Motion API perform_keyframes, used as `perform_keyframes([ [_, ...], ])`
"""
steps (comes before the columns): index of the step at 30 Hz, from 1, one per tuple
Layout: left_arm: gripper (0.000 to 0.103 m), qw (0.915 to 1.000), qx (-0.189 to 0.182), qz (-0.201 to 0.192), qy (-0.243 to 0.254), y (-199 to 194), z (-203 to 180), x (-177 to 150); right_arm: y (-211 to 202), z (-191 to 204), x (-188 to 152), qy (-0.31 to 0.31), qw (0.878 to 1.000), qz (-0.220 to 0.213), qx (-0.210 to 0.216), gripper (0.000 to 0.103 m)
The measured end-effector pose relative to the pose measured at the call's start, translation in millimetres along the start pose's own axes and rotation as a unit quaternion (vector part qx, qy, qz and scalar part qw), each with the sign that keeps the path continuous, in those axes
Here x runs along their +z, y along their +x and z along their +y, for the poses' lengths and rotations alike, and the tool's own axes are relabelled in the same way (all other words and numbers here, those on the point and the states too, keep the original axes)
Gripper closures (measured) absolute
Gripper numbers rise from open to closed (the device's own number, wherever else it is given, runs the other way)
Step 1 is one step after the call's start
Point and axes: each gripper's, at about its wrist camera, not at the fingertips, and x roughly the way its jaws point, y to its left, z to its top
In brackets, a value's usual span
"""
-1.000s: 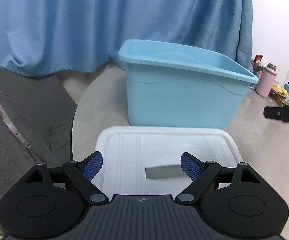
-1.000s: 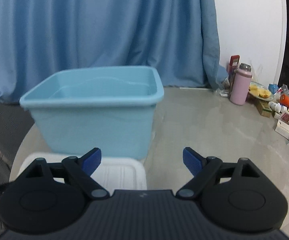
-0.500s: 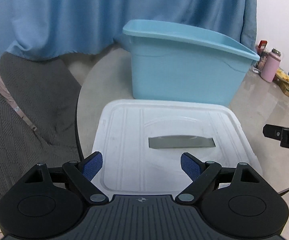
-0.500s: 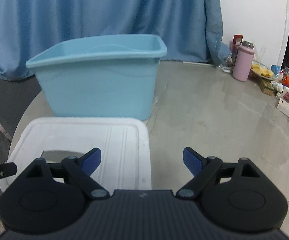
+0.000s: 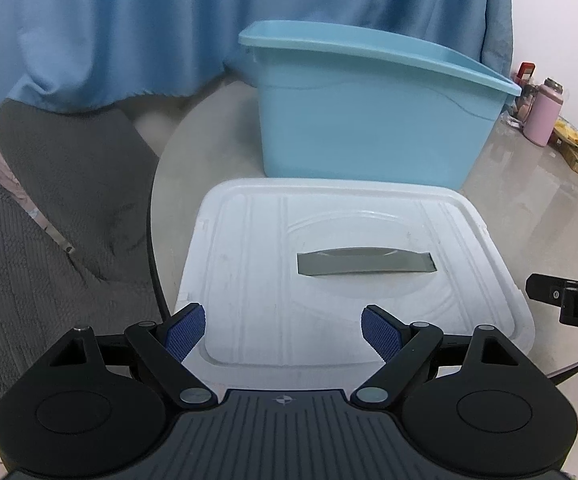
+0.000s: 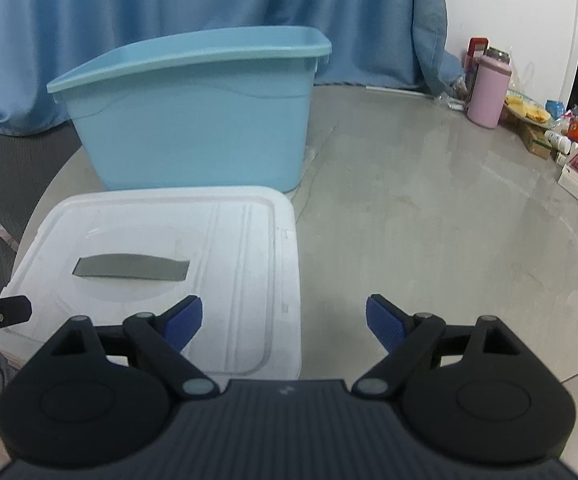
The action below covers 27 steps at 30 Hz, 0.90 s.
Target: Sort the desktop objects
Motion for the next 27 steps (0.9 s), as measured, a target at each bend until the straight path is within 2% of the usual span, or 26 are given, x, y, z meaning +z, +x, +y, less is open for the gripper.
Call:
perform_keyframes([
  [13,0.016,0.9994,-0.001,0.035,-0.009,25.0,0.6,8.1,22.0,-0.7,1.5,-0.001,0.999,0.038,0.011,0.014],
  [19,0.016,0.9967,-0.013,0.073,-0.034,43.9,10.8,18.8,38.1,0.2,8.8,0.001,0.998,0.063,0.019,0.014],
  [27,0.016,0.9898,-0.018,0.129,-0.059,72.2,26.9,34.2,66.4,1.7,22.6,0.024,0.991,0.128,0.034,0.014],
])
